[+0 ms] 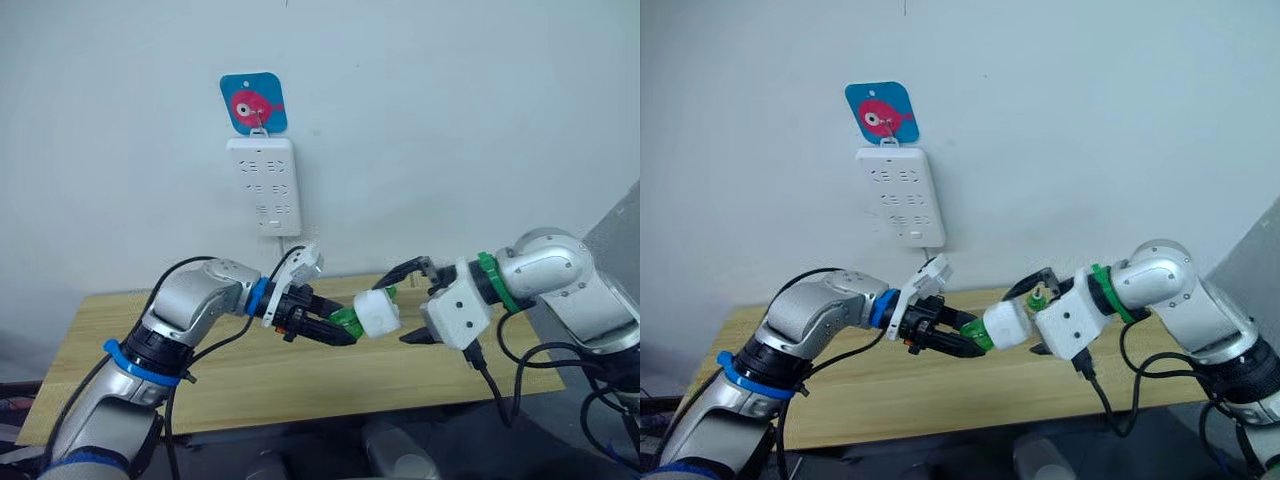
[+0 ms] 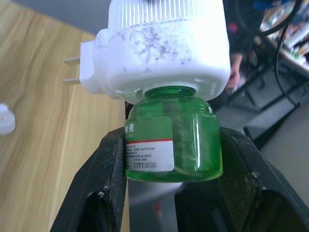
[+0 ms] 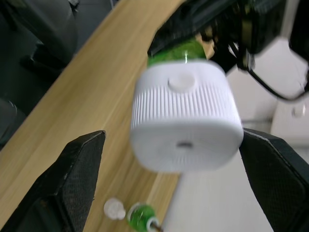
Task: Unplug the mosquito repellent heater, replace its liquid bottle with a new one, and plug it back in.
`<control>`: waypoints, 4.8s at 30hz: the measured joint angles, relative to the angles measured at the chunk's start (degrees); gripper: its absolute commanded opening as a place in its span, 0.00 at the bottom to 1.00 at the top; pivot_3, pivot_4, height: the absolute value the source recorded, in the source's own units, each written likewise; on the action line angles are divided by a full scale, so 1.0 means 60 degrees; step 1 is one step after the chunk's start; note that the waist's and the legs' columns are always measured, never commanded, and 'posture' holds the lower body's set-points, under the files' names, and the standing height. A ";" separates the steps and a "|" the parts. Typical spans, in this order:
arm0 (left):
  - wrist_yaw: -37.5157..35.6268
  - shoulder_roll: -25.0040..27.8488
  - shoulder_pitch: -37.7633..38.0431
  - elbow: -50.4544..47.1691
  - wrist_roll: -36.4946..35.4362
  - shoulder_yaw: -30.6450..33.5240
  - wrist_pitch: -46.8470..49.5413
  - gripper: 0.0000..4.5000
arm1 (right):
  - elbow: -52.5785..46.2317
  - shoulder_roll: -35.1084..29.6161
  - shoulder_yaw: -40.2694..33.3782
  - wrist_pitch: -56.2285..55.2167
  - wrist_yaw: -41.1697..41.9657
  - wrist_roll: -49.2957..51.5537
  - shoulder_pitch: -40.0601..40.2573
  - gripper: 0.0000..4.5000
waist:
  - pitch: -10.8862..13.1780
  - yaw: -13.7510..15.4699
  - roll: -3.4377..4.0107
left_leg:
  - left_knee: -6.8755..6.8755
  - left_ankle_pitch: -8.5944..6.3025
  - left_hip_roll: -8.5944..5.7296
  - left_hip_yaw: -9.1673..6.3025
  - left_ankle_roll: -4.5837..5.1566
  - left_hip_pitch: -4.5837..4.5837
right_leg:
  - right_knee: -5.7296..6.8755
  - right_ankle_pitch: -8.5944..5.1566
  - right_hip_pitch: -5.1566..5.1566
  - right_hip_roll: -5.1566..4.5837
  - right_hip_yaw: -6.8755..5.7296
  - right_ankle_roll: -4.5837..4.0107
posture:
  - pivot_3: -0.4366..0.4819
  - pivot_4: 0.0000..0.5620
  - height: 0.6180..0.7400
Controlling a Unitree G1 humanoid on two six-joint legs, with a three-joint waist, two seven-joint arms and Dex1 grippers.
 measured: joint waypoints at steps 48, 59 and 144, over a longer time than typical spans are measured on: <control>0.5090 -0.3831 0.2747 0.0611 0.3829 0.1346 -1.0119 0.50 | -0.3741 0.8564 -0.3512 1.1159 -1.2595 0.7871 0.1839 0.66 | -0.0013 -0.0249 0.0013 | -0.0018 -0.0001 0.0002 0.0029 0.0002 -0.0031 | -0.0009 -0.0001 -0.0037 0.0028 0.0074 0.0004 | 0.18 0.11 0.95; 0.4959 -0.2958 0.3059 0.0452 0.3961 0.1359 -0.9898 1.00 | -0.3611 0.8581 -0.3063 1.0813 -1.2541 0.7925 0.1833 0.66 | -0.0021 -0.0262 0.0018 | -0.0025 -0.0001 0.0007 0.0027 0.0002 -0.0031 | -0.0008 -0.0001 -0.0044 0.0029 0.0071 0.0004 | 0.17 0.10 0.95; 0.0196 0.0221 -0.3496 0.8002 0.3254 0.3256 -0.6280 0.30 | -0.0188 0.8011 0.0096 1.0793 -1.2296 0.3237 -0.1387 0.66 | -0.0005 -0.0011 0.0019 | -0.0020 0.0024 0.0004 -0.0109 -0.0015 -0.0125 | 0.0022 0.0003 -0.0094 0.0006 -0.0090 -0.0003 | 0.17 0.13 0.95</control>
